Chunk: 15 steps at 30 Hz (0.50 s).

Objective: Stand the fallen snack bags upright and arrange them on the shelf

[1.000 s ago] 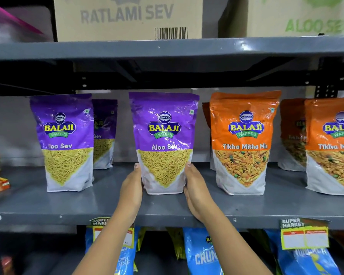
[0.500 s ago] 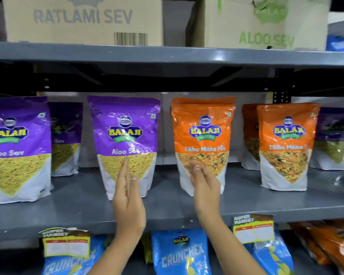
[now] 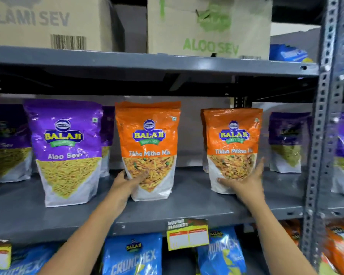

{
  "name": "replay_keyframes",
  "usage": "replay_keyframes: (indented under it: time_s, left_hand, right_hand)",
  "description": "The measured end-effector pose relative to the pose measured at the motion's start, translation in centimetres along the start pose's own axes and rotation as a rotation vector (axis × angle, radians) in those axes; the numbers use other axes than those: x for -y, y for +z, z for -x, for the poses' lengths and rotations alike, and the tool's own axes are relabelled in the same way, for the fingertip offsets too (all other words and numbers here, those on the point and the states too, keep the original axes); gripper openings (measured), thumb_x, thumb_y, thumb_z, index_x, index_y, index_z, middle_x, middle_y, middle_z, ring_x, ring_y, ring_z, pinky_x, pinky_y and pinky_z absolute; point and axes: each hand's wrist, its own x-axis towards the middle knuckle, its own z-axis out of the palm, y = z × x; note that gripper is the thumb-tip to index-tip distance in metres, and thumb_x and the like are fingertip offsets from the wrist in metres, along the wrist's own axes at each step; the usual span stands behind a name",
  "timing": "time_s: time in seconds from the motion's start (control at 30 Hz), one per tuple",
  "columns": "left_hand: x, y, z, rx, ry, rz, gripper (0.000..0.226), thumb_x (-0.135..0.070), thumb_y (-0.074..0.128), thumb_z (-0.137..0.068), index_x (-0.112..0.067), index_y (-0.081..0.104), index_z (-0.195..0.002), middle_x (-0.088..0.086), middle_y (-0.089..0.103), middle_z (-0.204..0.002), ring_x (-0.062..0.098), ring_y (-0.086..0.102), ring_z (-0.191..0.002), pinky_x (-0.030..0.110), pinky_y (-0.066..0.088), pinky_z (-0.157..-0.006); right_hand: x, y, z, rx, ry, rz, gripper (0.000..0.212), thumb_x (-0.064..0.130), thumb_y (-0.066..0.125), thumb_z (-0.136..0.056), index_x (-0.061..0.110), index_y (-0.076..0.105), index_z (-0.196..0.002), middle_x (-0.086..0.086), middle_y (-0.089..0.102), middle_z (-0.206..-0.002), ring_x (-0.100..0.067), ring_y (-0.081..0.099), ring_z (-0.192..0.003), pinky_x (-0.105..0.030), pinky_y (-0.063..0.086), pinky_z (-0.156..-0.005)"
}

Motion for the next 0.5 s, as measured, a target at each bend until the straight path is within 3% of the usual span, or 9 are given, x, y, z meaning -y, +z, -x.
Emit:
replay_keyframes:
  time_s: [0.07, 0.17, 0.43, 0.5]
  left_hand:
    - [0.4, -0.3, -0.3, 0.04, 0.005, -0.015, 0.073, -0.032, 0.09, -0.058, -0.008, 0.065, -0.122, 0.008, 0.074, -0.118, 0.024, 0.068, -0.111, 0.034, 0.051, -0.095]
    - [0.7, -0.7, -0.5, 0.087, 0.002, -0.037, 0.09, -0.047, 0.096, -0.037, -0.012, 0.069, -0.116, 0.001, 0.078, -0.111, 0.021, 0.068, -0.113, 0.039, 0.046, -0.105]
    - [0.0, -0.2, -0.4, 0.17, -0.043, 0.014, 0.094, -0.045, 0.097, -0.028, -0.013, 0.067, -0.111, 0.002, 0.078, -0.11, 0.019, 0.069, -0.11, 0.034, 0.05, -0.099]
    - [-0.3, -0.1, -0.2, 0.12, -0.043, 0.001, 0.098, -0.047, 0.096, -0.028, -0.012, 0.066, -0.113, 0.001, 0.078, -0.109, 0.021, 0.068, -0.113, 0.034, 0.051, -0.096]
  right_hand:
    - [-0.7, 0.2, -0.4, 0.049, -0.015, 0.024, 0.151, 0.048, 0.09, -0.044, 0.038, -0.014, -0.153, -0.013, 0.034, -0.157, -0.04, 0.044, -0.136, -0.06, 0.037, -0.107]
    - [-1.2, 0.3, -0.7, 0.049, -0.019, 0.044, 0.15, 0.052, 0.088, -0.044, 0.037, -0.016, -0.152, -0.008, 0.034, -0.159, -0.039, 0.047, -0.135, -0.059, 0.038, -0.106]
    - [-1.5, 0.2, -0.9, 0.092, -0.011, 0.059, 0.149, 0.059, 0.085, -0.048, 0.037, -0.02, -0.151, -0.003, 0.03, -0.162, -0.04, 0.043, -0.138, -0.061, 0.03, -0.109]
    - [-1.3, 0.3, -0.9, 0.066, 0.001, 0.042, 0.148, 0.065, 0.082, -0.045, 0.035, -0.017, -0.152, -0.006, 0.03, -0.162, -0.04, 0.039, -0.141, -0.062, 0.03, -0.109]
